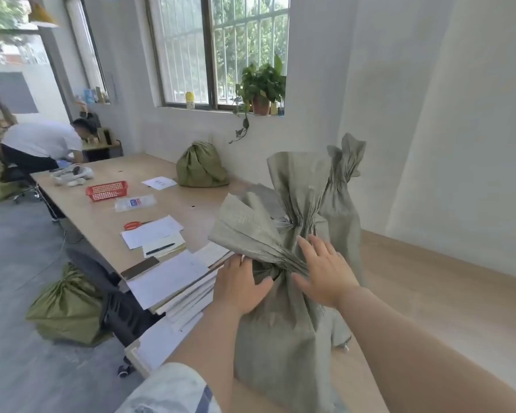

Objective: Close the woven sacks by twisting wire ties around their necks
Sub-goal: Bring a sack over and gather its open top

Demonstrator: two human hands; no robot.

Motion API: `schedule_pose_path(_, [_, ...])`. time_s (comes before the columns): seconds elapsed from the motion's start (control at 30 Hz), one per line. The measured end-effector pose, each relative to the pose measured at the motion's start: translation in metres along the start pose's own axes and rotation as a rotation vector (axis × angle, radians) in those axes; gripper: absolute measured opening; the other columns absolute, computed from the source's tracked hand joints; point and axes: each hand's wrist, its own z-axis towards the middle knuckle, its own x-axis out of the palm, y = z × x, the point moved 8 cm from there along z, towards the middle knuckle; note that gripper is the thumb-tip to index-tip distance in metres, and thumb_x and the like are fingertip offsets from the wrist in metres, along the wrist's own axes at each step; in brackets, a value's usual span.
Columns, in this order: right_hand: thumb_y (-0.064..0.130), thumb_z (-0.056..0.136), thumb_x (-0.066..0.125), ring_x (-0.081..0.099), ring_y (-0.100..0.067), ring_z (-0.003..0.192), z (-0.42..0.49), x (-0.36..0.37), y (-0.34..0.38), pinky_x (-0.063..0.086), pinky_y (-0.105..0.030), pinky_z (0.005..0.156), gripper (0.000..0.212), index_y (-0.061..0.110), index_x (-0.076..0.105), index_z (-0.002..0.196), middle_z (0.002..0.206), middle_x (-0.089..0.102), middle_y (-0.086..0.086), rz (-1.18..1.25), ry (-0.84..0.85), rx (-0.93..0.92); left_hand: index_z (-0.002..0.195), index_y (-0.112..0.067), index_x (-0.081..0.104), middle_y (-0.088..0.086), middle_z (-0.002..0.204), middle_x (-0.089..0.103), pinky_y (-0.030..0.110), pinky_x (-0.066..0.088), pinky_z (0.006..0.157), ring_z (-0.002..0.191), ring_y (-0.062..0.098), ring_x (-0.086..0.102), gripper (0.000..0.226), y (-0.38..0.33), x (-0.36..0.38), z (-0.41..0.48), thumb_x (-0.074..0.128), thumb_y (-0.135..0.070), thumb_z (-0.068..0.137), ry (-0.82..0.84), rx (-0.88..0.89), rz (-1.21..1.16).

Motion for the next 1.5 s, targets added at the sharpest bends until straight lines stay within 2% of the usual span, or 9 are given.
schedule_pose_path(0.3, [0.050,0.088,0.054,0.046,-0.026,0.125,0.025,0.029,0.009,0.041,-0.036,0.104,0.061,0.018,0.039,0.139,0.129,0.049,-0.004,0.029,0.016,0.096,0.131,-0.029,0.053,-0.002,0.130,0.061,0.042,0.047,0.098,0.122,0.026,0.056,0.089,0.008,0.038,0.039,0.046,-0.088,0.064,0.212,0.120,-0.090])
schedule_pose_path(0.57, [0.031,0.090,0.051,0.056,-0.030,0.103,0.028,0.037,0.007,0.048,-0.040,0.079,0.020,0.015,0.048,0.102,0.107,0.061,-0.005,0.115,0.051,0.207,0.126,-0.040,0.064,-0.012,0.123,0.069,0.034,0.050,0.093,0.120,0.019,0.061,0.069,0.008,0.033,0.045,0.038,-0.082,0.078,0.160,0.144,-0.120])
schedule_pose_path(0.73, [0.027,0.089,0.050,0.057,-0.034,0.093,0.025,0.039,0.003,0.046,-0.040,0.074,0.017,0.012,0.045,0.095,0.097,0.063,-0.011,0.190,0.046,0.256,0.132,-0.047,0.053,-0.012,0.137,0.060,0.045,0.049,0.101,0.128,0.022,0.054,0.065,0.009,0.050,0.041,0.039,-0.078,0.077,0.216,0.123,-0.272])
schedule_pose_path(0.9, [0.028,0.086,0.054,0.057,-0.032,0.080,0.015,0.032,0.001,0.042,-0.038,0.064,0.018,0.012,0.046,0.087,0.082,0.062,-0.007,0.294,-0.039,0.310,0.102,-0.022,0.063,0.002,0.099,0.069,0.043,0.056,0.080,0.092,0.025,0.063,0.030,-0.008,0.043,0.043,0.045,-0.045,0.093,0.223,0.205,-0.354])
schedule_pose_path(1.03, [0.026,0.087,0.059,0.056,-0.024,0.070,0.003,0.020,-0.002,0.035,-0.033,0.058,0.018,0.018,0.046,0.077,0.070,0.057,0.002,0.377,-0.145,0.346,0.094,-0.024,0.065,-0.001,0.086,0.067,0.037,0.056,0.074,0.084,0.021,0.065,0.035,-0.009,0.036,0.046,0.050,-0.056,0.094,0.203,0.185,-0.450])
schedule_pose_path(1.13, [0.025,0.087,0.062,0.052,-0.011,0.061,-0.007,0.010,-0.008,0.034,-0.031,0.054,0.025,0.028,0.045,0.069,0.062,0.053,0.011,0.411,-0.222,0.387,0.068,-0.029,0.052,-0.008,0.062,0.057,0.031,0.040,0.057,0.065,0.016,0.060,0.040,-0.014,0.025,0.046,0.055,-0.061,0.091,0.165,0.151,-0.603])
schedule_pose_path(1.2, [0.027,0.085,0.061,0.055,-0.016,0.061,-0.014,0.001,-0.016,0.038,-0.031,0.054,0.021,0.023,0.051,0.067,0.060,0.055,0.008,0.436,-0.275,0.431,0.061,-0.020,0.040,-0.007,0.053,0.044,0.032,0.030,0.054,0.052,0.016,0.046,0.052,-0.019,0.019,0.044,0.057,-0.058,0.091,0.129,0.141,-0.700])
schedule_pose_path(1.33, [0.033,0.075,0.055,0.051,-0.019,0.059,-0.032,-0.019,-0.031,0.038,-0.031,0.053,0.021,0.021,0.048,0.060,0.053,0.052,0.007,0.465,-0.371,0.492,0.058,-0.018,0.032,-0.004,0.049,0.029,0.032,0.021,0.051,0.045,0.012,0.029,0.054,-0.042,0.011,0.033,0.058,-0.046,0.096,0.150,0.220,-0.764])
schedule_pose_path(1.5, [0.034,0.070,0.051,0.044,-0.020,0.057,-0.068,-0.044,-0.052,0.035,-0.031,0.052,0.024,0.021,0.040,0.053,0.047,0.044,0.005,0.449,-0.439,0.544,0.059,-0.017,0.030,-0.007,0.050,0.028,0.029,0.023,0.051,0.046,0.010,0.028,0.052,-0.087,0.005,0.014,0.062,-0.038,0.095,0.133,0.311,-0.810])
